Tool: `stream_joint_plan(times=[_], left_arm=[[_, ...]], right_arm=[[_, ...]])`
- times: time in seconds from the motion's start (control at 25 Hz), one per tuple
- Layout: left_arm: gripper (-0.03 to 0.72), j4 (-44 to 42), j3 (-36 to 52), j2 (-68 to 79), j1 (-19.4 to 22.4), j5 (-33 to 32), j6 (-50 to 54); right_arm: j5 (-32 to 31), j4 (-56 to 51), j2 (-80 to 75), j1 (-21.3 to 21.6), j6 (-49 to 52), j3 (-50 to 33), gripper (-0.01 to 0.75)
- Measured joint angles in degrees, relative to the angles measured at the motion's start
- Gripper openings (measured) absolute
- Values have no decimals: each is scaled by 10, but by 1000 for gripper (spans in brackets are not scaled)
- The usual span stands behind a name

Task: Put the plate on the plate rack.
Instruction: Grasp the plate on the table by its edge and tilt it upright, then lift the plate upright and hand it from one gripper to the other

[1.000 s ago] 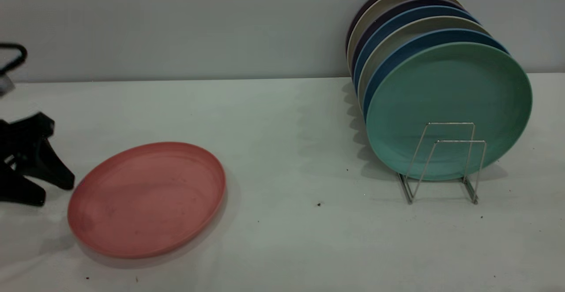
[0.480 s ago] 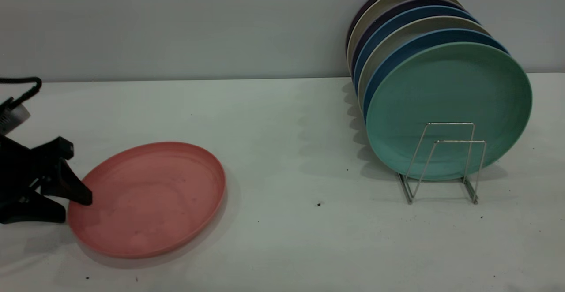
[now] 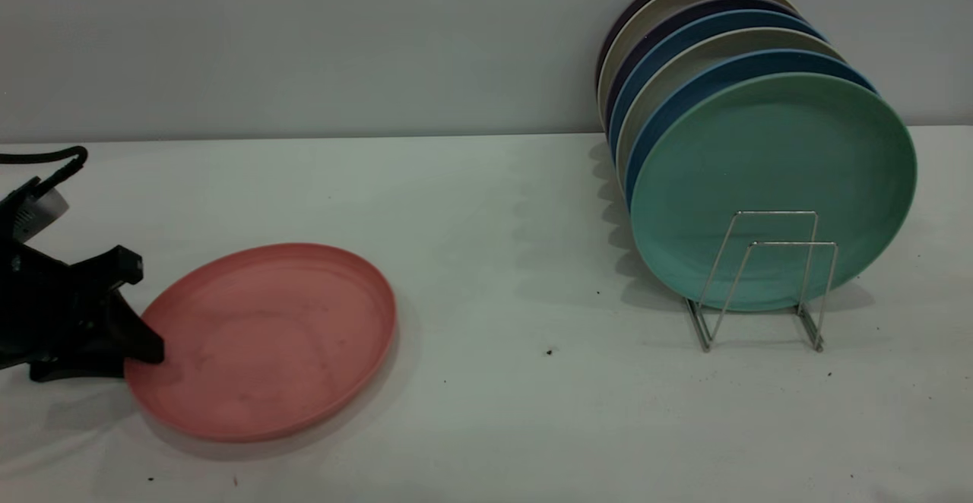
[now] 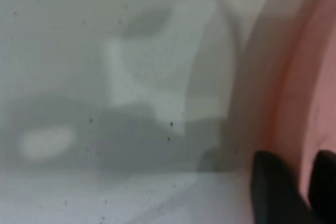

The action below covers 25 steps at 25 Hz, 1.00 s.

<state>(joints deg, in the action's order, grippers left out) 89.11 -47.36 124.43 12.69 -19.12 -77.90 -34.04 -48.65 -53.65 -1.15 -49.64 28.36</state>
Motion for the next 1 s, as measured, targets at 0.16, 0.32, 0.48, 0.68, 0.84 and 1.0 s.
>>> stream_joint_plan(times=[0.16, 0.32, 0.48, 0.68, 0.84, 1.0], left_arm=[[21, -1, 0, 0, 0, 3, -3], [16, 4, 0, 0, 0, 5, -14], [14, 50, 0, -1, -3, 1, -68], [14, 112, -3, -13, -4, -39, -175], [14, 116, -5, -25, -5, -85, -219], [14, 117, -5, -48, -20, -109, -268]], right_arm=[[0, -4, 0, 0, 0, 0, 417], [-7, -12, 0, 0, 1, 0, 417], [-24, -36, 0, 0, 0, 0, 417], [-32, -69, 0, 0, -15, 0, 417], [-39, -92, -3, 0, -25, 0, 417], [-49, -136, -37, 0, -65, 0, 417]])
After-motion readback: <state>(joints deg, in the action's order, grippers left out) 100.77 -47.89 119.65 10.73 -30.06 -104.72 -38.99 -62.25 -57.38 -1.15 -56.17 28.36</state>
